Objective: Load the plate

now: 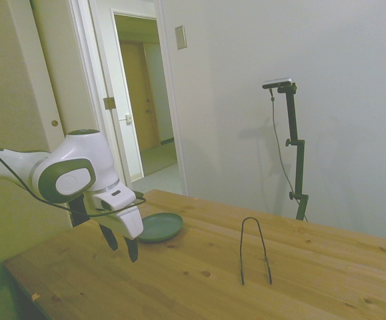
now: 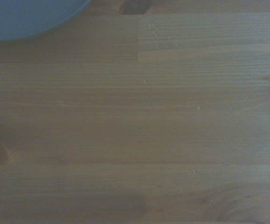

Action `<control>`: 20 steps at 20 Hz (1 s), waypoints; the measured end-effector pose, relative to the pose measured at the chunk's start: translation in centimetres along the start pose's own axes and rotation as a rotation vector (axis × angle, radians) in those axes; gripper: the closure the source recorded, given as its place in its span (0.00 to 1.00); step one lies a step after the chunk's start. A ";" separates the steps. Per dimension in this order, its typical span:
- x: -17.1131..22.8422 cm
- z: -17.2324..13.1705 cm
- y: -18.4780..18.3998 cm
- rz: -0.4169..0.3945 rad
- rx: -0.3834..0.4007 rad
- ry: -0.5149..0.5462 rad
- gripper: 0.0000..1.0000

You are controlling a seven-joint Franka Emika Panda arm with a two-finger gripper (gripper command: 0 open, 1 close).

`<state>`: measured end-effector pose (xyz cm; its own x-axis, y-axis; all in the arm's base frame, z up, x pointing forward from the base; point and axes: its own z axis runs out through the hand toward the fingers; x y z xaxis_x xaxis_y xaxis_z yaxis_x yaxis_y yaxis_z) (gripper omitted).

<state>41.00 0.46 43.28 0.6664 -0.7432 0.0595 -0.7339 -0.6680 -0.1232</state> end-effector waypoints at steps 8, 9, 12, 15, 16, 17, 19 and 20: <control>-2.2 0.7 -4.1 0.059 0.026 0.054 0.00; -2.9 1.0 -5.2 0.067 0.030 0.056 0.00; -5.0 2.0 -9.0 0.098 0.036 0.074 0.00; -5.9 2.7 -12.6 0.136 0.036 0.098 0.00; -5.9 2.9 -13.7 0.148 0.037 0.104 0.00; -5.7 3.0 -14.8 0.159 0.040 0.111 0.00; -5.3 3.3 -16.9 0.178 0.044 0.120 0.00; -5.1 3.5 -17.9 0.183 0.046 0.121 0.00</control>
<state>51.15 16.35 41.74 0.5000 -0.8530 0.1497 -0.8327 -0.5210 -0.1874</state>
